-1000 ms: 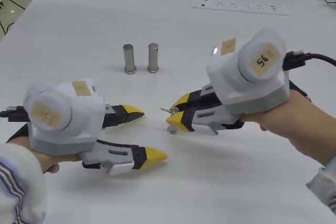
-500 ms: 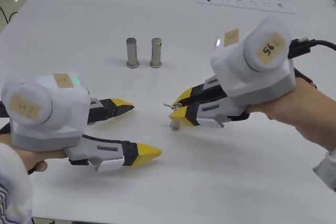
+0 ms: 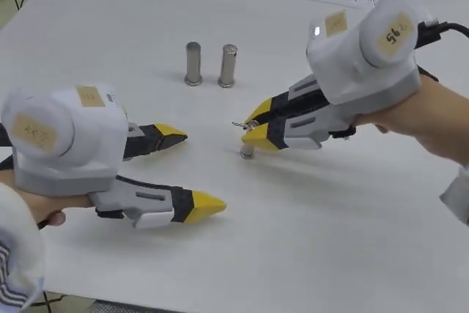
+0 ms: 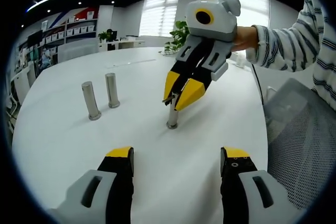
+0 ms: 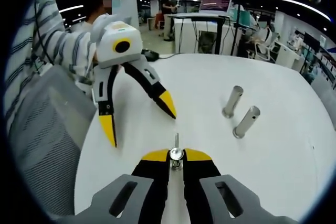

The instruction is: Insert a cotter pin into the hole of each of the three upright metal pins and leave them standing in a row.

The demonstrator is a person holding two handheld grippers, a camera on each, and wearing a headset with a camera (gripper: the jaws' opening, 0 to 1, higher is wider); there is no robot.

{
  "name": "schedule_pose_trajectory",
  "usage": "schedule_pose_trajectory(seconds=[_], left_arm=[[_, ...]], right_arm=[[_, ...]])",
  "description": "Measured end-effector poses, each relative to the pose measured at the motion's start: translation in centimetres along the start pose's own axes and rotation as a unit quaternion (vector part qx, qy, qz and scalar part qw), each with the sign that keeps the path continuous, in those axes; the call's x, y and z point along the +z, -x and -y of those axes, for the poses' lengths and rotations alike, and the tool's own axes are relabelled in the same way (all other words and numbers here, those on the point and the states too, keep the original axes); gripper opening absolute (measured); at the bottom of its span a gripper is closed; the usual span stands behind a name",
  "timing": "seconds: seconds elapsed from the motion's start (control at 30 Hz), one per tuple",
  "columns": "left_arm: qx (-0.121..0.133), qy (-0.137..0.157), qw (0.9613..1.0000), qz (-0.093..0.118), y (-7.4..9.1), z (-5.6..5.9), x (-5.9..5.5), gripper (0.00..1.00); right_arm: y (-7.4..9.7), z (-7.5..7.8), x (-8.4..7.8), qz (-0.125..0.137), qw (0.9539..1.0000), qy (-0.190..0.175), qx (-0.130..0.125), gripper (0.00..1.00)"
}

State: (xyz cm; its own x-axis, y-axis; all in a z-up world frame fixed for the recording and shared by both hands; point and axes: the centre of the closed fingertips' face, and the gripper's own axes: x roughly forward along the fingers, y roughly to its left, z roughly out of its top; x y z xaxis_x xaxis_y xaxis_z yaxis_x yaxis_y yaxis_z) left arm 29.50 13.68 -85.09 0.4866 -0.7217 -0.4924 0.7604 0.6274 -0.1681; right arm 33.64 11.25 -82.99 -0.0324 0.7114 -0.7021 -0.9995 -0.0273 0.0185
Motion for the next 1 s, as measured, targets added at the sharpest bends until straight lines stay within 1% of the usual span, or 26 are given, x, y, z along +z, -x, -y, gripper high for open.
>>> schedule_pose_trajectory(seconds=[0.07, 0.13, 0.23, 0.3, 0.37, 0.47, 0.53, 0.6, 0.7, 0.8, 0.87, 1.0], left_arm=[[0.007, -0.004, 1.0000, 0.001, 0.0, -0.3, 0.0, 0.69], [0.011, -0.008, 0.9999, -0.002, 0.0, -0.5, 0.0, 0.73], [0.012, -0.008, 0.9999, -0.003, 0.0, -0.6, -0.1, 0.73], [0.011, -0.009, 0.9999, -0.004, 0.0, -0.7, -0.1, 0.73], [0.012, -0.010, 0.9999, -0.004, 0.0, -0.8, -0.1, 0.73], [0.016, -0.006, 0.9999, -0.001, 0.1, -1.0, 0.0, 0.73], [0.019, -0.007, 0.9998, 0.001, 0.1, -1.2, 0.1, 0.73], [0.024, -0.015, 0.9996, 0.004, 0.2, -1.4, 0.2, 0.73], [0.025, -0.011, 0.9996, 0.005, 0.3, -1.5, 0.2, 0.74], [0.025, -0.011, 0.9996, 0.004, 0.4, -1.6, 0.3, 0.74], [0.026, -0.012, 0.9996, 0.004, 0.5, -1.7, 0.3, 0.74], [0.029, -0.011, 0.9995, 0.005, 0.8, -2.0, 0.5, 0.74]], right_arm=[[-0.1, 0.2, 0.1, 0.007, 0.9999, -0.003, 0.011, 0.10], [-0.2, 0.6, 0.2, 0.010, 0.9999, -0.002, 0.010, 0.10], [-0.3, 1.1, 0.2, 0.007, 0.9998, 0.007, 0.014, 0.10], [-0.4, 1.1, 0.2, 0.009, 0.9997, 0.013, 0.021, 0.10], [-0.4, 1.1, 0.2, 0.008, 0.9993, 0.026, 0.026, 0.10], [-0.5, 1.1, 0.3, 0.006, 0.9993, 0.024, 0.028, 0.11], [-0.6, 1.1, 0.3, 0.004, 0.9992, 0.030, 0.028, 0.11], [-0.7, 1.0, 0.4, 0.002, 0.9989, 0.037, 0.030, 0.11], [-0.7, 0.9, 0.4, -0.001, 0.9988, 0.038, 0.032, 0.12], [-0.7, 0.9, 0.4, -0.004, 0.9984, 0.047, 0.029, 0.18], [-0.6, 1.0, 0.4, -0.005, 0.9984, 0.051, 0.025, 0.19], [0.3, 1.3, 1.1, 0.006, 0.9990, 0.042, 0.009, 0.22]])
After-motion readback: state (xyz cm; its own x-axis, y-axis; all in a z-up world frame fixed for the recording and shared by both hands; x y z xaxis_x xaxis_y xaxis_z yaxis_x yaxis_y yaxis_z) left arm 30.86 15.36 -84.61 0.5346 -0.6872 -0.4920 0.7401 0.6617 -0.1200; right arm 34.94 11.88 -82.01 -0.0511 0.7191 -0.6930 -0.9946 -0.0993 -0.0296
